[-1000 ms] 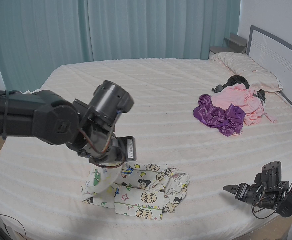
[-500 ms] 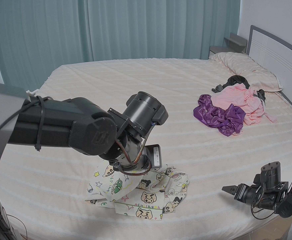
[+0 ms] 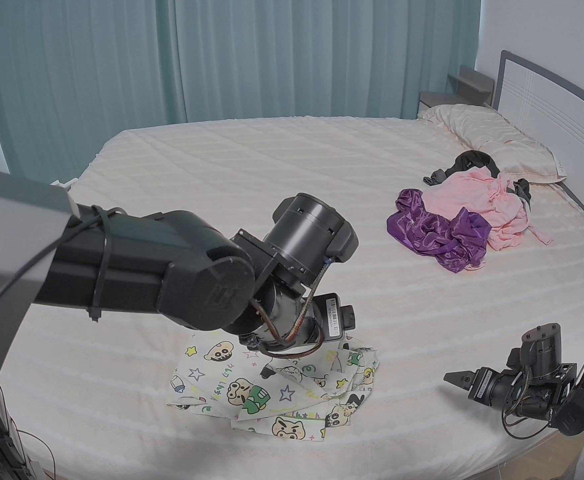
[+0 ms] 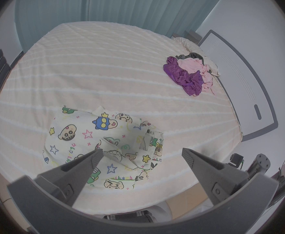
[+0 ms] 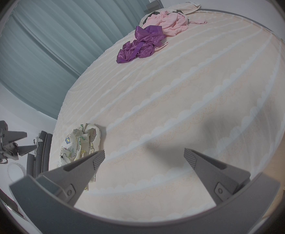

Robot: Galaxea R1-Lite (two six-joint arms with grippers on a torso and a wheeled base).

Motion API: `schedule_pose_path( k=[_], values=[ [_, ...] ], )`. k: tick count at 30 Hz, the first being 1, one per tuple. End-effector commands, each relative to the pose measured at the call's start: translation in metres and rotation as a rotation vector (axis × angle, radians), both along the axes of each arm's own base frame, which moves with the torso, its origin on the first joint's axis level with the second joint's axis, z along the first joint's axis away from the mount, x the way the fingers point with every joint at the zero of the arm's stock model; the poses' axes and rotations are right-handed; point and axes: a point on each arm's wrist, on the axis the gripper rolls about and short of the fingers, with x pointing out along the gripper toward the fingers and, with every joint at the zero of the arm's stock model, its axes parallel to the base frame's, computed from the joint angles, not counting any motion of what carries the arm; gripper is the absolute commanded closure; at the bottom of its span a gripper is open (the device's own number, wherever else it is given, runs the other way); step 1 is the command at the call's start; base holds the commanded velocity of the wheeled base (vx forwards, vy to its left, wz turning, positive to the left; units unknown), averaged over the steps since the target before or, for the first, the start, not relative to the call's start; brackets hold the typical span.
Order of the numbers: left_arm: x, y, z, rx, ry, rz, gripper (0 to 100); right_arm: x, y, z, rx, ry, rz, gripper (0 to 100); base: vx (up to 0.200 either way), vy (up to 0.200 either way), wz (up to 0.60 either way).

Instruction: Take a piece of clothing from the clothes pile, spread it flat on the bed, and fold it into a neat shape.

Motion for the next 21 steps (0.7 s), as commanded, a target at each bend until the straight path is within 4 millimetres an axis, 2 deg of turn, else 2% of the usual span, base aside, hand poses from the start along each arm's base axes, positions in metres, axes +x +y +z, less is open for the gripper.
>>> schedule_pose_path(
  k=[1,4,5,7,10,14,17,21],
  values=[
    [-0.002,0.005,-0.001,-0.002,0.019,0.031,0,-0.004,-0.002,-0.002,-0.005,0.02,-0.002,0,0.0,0.0,0.0],
    [-0.007,0.021,0.001,-0.024,0.046,0.1,0,-0.005,-0.001,-0.002,0.0,0.023,-0.006,0,0.0,0.0,0.0],
    [-0.01,0.038,-0.001,-0.018,0.064,0.141,0,-0.005,-0.001,-0.002,0.003,0.023,-0.009,0,0.0,0.0,0.0],
    [-0.014,0.054,-0.006,-0.009,0.088,0.167,0,-0.005,0.0,-0.002,0.004,0.025,-0.002,0,0.0,0.0,0.0],
    [-0.013,0.086,-0.022,-0.035,0.113,0.228,0,-0.006,0.003,-0.002,0.011,0.029,0.005,0,0.0,0.0,0.0],
    [-0.013,0.117,-0.041,-0.104,0.13,0.279,0,-0.006,0.004,-0.002,0.019,0.026,-0.002,0,0.0,0.0,0.0],
    [-0.017,0.133,-0.052,-0.117,0.162,0.314,0,-0.006,0.004,-0.002,0.018,0.026,-0.005,0,0.0,0.0,0.0],
    [-0.024,0.148,-0.067,-0.143,0.224,0.345,0,-0.006,0.004,-0.002,0.018,0.027,-0.004,0,-0.2,0.0,0.0]
  ],
)
